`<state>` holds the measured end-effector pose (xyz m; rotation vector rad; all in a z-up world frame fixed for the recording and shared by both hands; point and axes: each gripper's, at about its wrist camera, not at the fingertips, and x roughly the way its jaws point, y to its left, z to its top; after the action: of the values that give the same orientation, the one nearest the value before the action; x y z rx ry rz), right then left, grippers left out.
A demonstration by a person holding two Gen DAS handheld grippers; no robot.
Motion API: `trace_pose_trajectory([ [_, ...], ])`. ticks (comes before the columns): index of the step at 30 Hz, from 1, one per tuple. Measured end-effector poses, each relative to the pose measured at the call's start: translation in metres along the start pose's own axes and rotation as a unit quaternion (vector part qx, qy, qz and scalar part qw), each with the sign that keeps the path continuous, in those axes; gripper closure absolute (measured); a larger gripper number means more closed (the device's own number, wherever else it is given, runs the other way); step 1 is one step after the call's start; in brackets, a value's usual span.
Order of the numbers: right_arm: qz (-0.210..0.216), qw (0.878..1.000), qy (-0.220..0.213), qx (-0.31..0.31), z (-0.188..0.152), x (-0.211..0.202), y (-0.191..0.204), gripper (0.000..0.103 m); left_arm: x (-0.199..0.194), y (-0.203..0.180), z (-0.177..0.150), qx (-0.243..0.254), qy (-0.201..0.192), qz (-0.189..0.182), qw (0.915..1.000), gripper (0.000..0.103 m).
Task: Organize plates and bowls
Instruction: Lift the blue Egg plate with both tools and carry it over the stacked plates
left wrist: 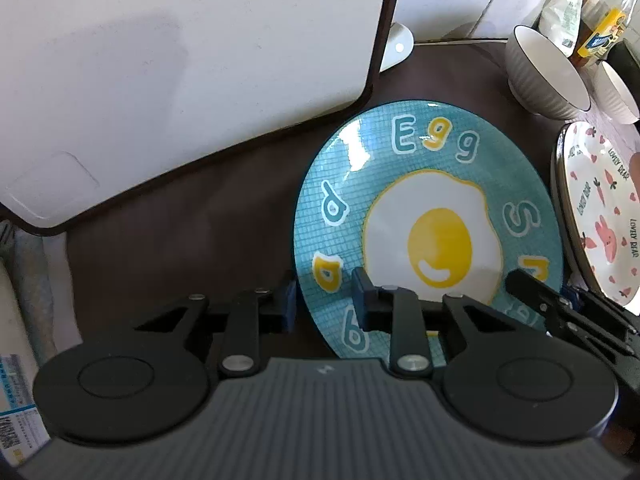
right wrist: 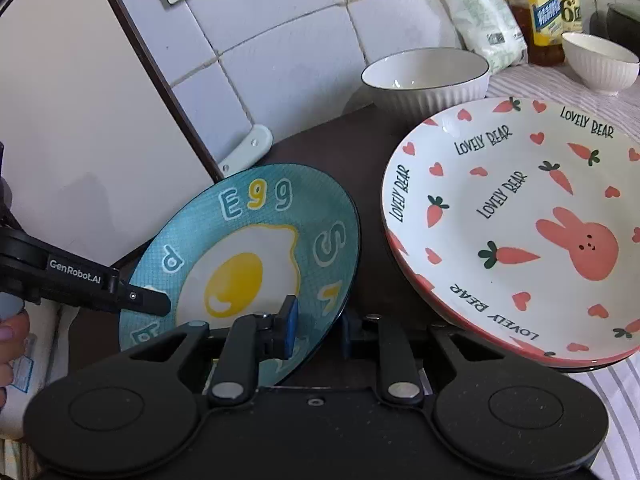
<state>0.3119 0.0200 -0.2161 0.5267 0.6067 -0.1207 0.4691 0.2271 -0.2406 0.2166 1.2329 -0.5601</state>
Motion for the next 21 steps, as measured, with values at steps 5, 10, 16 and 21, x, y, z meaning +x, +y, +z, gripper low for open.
trace_pose_trajectory([
  [5, 0.045, 0.999, 0.014, 0.018, 0.008, -0.010, -0.007, 0.080, -0.016, -0.004, -0.003, -0.002, -0.001, 0.008, 1.0000, 0.080],
  [10, 0.068, 0.997, 0.033, -0.006, 0.018, -0.019, -0.010, 0.080, -0.034, -0.013, -0.017, -0.008, -0.012, 0.014, 0.9998, 0.080],
  [16, 0.088, 0.995, 0.045, -0.002, 0.026, -0.043, -0.014, 0.080, -0.068, -0.027, -0.034, -0.009, -0.024, 0.017, 0.9995, 0.080],
  [21, 0.092, 0.995, 0.047, -0.006, 0.032, -0.069, -0.020, 0.080, -0.093, -0.043, -0.044, -0.010, -0.035, 0.011, 0.9993, 0.080],
])
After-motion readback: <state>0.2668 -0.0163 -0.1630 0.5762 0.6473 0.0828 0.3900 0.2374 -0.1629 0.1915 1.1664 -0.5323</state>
